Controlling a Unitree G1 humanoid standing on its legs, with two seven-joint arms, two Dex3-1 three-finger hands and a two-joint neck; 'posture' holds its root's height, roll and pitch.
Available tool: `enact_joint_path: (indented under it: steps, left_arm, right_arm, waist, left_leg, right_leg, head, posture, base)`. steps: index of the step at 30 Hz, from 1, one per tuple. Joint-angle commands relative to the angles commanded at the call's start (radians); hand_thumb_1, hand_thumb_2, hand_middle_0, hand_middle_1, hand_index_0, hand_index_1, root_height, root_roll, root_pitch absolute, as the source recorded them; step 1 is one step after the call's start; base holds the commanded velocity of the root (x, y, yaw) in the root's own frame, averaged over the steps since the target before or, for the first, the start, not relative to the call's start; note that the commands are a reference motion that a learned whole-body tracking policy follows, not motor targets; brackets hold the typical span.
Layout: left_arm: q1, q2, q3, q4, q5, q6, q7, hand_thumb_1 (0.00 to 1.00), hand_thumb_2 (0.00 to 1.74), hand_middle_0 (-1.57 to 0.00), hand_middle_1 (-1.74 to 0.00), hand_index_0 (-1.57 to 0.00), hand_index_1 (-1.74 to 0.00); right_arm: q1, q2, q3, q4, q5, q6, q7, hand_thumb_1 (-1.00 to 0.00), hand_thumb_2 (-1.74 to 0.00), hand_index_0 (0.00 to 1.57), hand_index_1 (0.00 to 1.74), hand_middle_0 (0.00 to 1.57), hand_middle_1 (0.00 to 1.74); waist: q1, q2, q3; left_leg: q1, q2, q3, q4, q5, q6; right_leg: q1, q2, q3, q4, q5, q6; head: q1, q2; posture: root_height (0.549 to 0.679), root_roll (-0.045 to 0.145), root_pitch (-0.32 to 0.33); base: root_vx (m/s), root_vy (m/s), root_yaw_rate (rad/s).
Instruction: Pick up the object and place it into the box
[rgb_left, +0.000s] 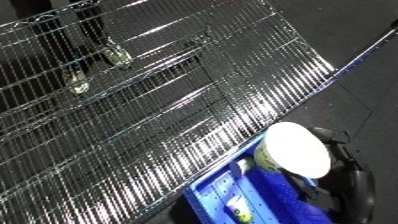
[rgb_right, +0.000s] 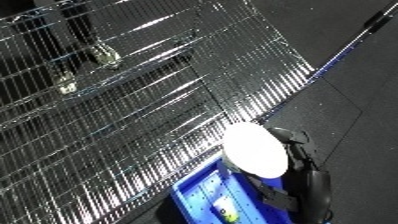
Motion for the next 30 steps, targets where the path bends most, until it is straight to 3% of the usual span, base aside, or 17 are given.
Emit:
enact_joint_path:
  steps: [1, 5, 14, 23, 30]
  left_arm:
    - [0.002, -0.007, -0.004, 0.005, -0.008, -0.008, 0.006, 1.00, 1.74, -1.57, -1.74, -1.57, -1.74]
    - [0.000, -0.035, -0.027, 0.034, -0.033, -0.037, 0.027, 1.00, 1.74, -1.57, -1.74, -1.57, -1.74]
    - [-0.018, -0.041, -0.051, 0.068, -0.055, -0.053, 0.023, 1.00, 1.74, -1.57, -1.74, -1.57, -1.74]
    - [-0.031, -0.044, -0.075, 0.067, -0.063, -0.060, 0.032, 1.00, 1.74, -1.57, -1.74, -1.57, -1.74]
    - [-0.037, -0.048, -0.076, 0.068, -0.063, -0.060, 0.037, 1.00, 1.74, -1.57, -1.74, -1.57, -1.74]
  right_arm:
    - [0.019, -0.010, -0.019, 0.022, 0.005, -0.007, -0.016, -0.90, -1.57, 1.41, 1.57, 1.41, 1.57]
    - [0.069, -0.044, -0.076, 0.127, 0.068, -0.039, -0.049, -0.90, -1.57, 1.41, 1.57, 1.41, 1.57]
    - [0.062, -0.077, -0.109, 0.317, 0.227, -0.090, 0.001, -0.45, -0.78, 0.71, 0.78, 0.71, 0.78]
    - [0.052, -0.098, -0.104, 0.387, 0.249, -0.122, 0.032, 0.00, 0.00, 0.00, 0.00, 0.00, 0.00]
    - [0.053, -0.091, -0.092, 0.362, 0.225, -0.114, 0.029, 0.00, 0.00, 0.00, 0.00, 0.00, 0.00]
  waist:
    - [-0.016, 0.010, 0.000]
    - [-0.072, 0.049, 0.000]
    - [-0.087, 0.088, 0.000]
    - [-0.092, 0.107, 0.000]
    - [-0.091, 0.107, 0.000]
  left_leg:
    - [0.015, -0.001, 0.009, -0.008, -0.001, 0.0000]
    - [0.067, -0.011, 0.038, -0.034, -0.006, 0.0002]
    - [0.083, -0.028, 0.044, -0.044, -0.006, -0.0002]
    - [0.078, -0.041, 0.043, -0.048, -0.001, 0.0017]
    - [0.071, -0.042, 0.040, -0.050, 0.004, 0.0026]
  right_leg:
    - [0.005, 0.0030, 0.010, -0.005, -0.001, -0.0007]
    - [0.022, 0.0131, 0.044, -0.017, -0.006, -0.0042]
    - [0.020, 0.0144, 0.060, -0.015, -0.008, -0.0074]
    - [0.008, 0.0189, 0.068, -0.011, -0.006, -0.0104]
    - [0.000, 0.0243, 0.070, -0.009, -0.007, -0.0135]
  head:
    - [0.076, -0.029]
    - [0.152, -0.034]
    - [0.258, -0.018]
    - [0.261, -0.007]
    - [0.239, -0.003]
  posture:
    - [0.655, 0.074, 0.082]
    - [0.657, 0.087, 0.072]
    - [0.657, 0.096, 0.073]
    - [0.657, 0.102, 0.079]
    - [0.656, 0.103, 0.083]
  base:
    - [0.035, 0.237, -0.336]
    - [0.033, 0.201, -0.271]
    - [-0.004, 0.030, -0.022]
    - [-0.011, 0.008, 0.003]
    - [-0.008, -0.004, 0.019]
